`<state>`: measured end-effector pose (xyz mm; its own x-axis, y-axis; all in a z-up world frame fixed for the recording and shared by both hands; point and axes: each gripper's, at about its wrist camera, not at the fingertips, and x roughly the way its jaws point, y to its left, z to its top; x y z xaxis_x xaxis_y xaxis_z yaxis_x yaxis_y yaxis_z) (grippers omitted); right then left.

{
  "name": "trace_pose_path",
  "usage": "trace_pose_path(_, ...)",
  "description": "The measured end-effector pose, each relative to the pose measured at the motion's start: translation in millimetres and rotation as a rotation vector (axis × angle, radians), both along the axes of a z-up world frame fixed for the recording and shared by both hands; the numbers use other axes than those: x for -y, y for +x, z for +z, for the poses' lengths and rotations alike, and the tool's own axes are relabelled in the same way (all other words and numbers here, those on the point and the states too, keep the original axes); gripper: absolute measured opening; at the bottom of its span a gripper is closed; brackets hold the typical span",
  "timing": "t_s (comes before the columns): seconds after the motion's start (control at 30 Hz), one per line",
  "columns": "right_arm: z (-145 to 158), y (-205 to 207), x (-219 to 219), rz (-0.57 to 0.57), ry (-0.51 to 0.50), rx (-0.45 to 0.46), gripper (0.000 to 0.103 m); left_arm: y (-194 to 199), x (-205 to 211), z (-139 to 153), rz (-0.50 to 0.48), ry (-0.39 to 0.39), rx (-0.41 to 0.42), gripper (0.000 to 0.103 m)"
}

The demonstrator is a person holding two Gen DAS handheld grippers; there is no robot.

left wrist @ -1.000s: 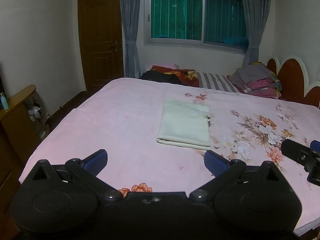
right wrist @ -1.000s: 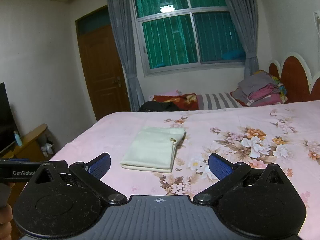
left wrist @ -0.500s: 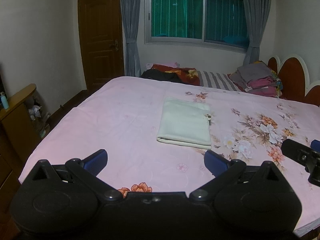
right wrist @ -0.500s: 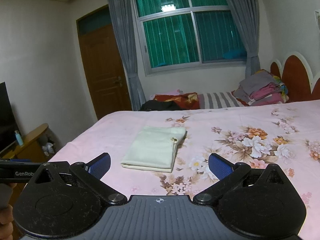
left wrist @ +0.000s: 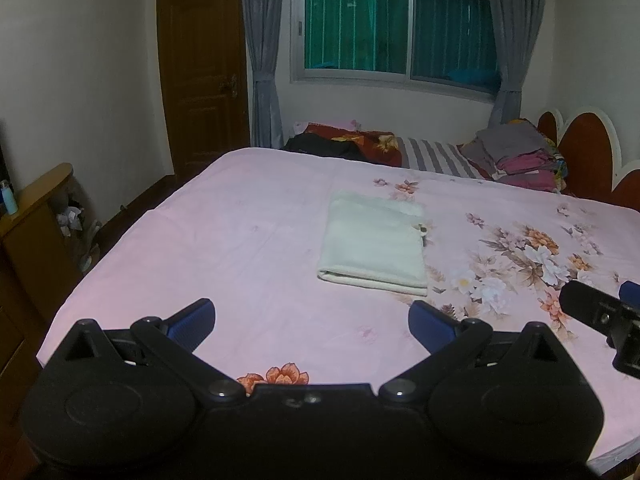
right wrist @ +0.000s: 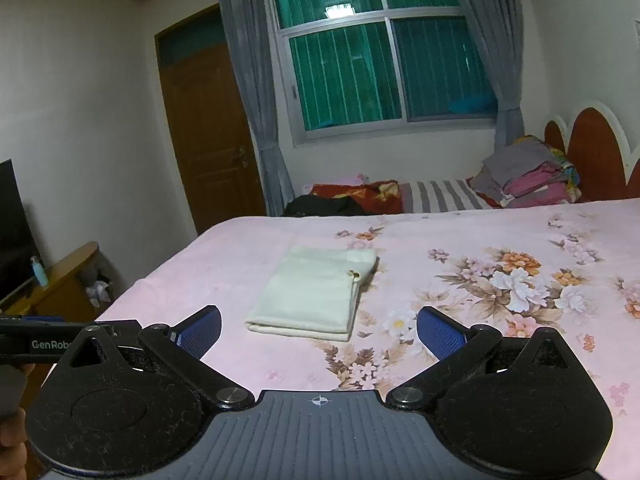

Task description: Fold small clothes

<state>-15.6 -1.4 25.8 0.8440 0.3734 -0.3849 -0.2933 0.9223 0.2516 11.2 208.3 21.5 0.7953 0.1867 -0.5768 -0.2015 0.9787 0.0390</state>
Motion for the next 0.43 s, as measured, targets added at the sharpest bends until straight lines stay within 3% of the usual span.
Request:
trace_pose_path(0.23,-5,7,-4,0.004,-0.007,-0.014,0.103,13,-11,-9,-0.016,-0.043,-0.017,0.102)
trace_pose_path(0.43,-15,21,-2,-0.015,-0.02,-0.039,0.103,39,-18,-23,0.003,-0.021,-0.026,0.103)
